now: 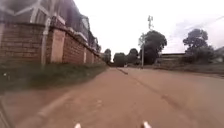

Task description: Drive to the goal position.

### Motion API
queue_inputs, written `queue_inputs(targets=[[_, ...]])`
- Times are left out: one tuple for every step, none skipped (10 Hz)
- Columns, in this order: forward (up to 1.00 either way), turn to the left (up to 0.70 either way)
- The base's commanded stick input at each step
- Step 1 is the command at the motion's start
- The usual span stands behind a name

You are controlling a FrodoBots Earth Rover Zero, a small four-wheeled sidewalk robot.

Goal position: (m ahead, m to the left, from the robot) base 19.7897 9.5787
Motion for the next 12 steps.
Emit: queue_inputs(targets=[[0.70, -0.12], [0.70, 0.00], [0.70, 0.00], [0.70, 0.00], [0.70, 0.00], [0.70, 0.00], [0.70, 0.00], [0.70, 0.00], [0.70, 0.00], [0.70, 0.00], [0.70, 0.00], [0.70, 0.00]])
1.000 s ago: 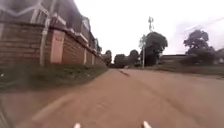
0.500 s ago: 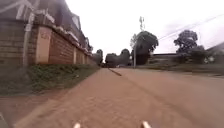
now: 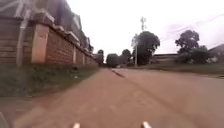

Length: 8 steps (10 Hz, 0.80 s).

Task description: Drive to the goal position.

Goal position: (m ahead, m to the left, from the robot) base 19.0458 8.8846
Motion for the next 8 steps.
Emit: queue_inputs(targets=[[0.70, 0.00], [0.70, 0.08], [0.70, 0.14], [0.70, 0.25], [0.70, 0.35], [0.70, 0.35], [0.70, 0.28], [0.70, 0.18]])
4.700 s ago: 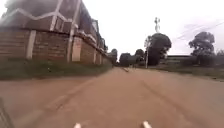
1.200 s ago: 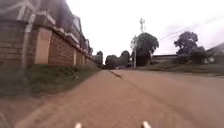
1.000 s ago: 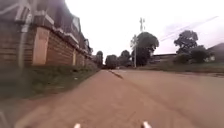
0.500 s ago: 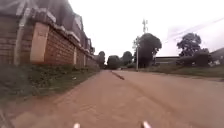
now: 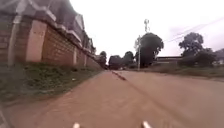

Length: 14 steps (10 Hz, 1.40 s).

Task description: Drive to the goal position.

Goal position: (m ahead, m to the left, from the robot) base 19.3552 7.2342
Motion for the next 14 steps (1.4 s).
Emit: queue_inputs(targets=[[0.70, 0.14], [0.70, 0.15], [0.70, 0.18], [0.70, 0.01], [0.59, 0.11], [0.50, 0.18], [0.50, 0.16], [0.50, 0.20], [0.50, 0.15], [0.50, 0.11], [0.50, 0.18], [0.50, 0.19], [0.50, 0.08], [0.50, 0.11]])
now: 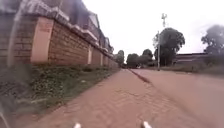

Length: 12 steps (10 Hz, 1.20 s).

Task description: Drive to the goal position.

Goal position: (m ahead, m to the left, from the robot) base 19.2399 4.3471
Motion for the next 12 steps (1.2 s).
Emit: queue_inputs(targets=[[0.50, 0.17], [0.50, -0.19], [0.50, -0.50], [0.50, -0.50], [0.50, -0.03], [0.50, 0.05], [0.50, 0.03], [0.50, 0.00], [0.50, -0.50], [0.50, -0.50], [0.50, -0.50], [0.50, -0.41]])
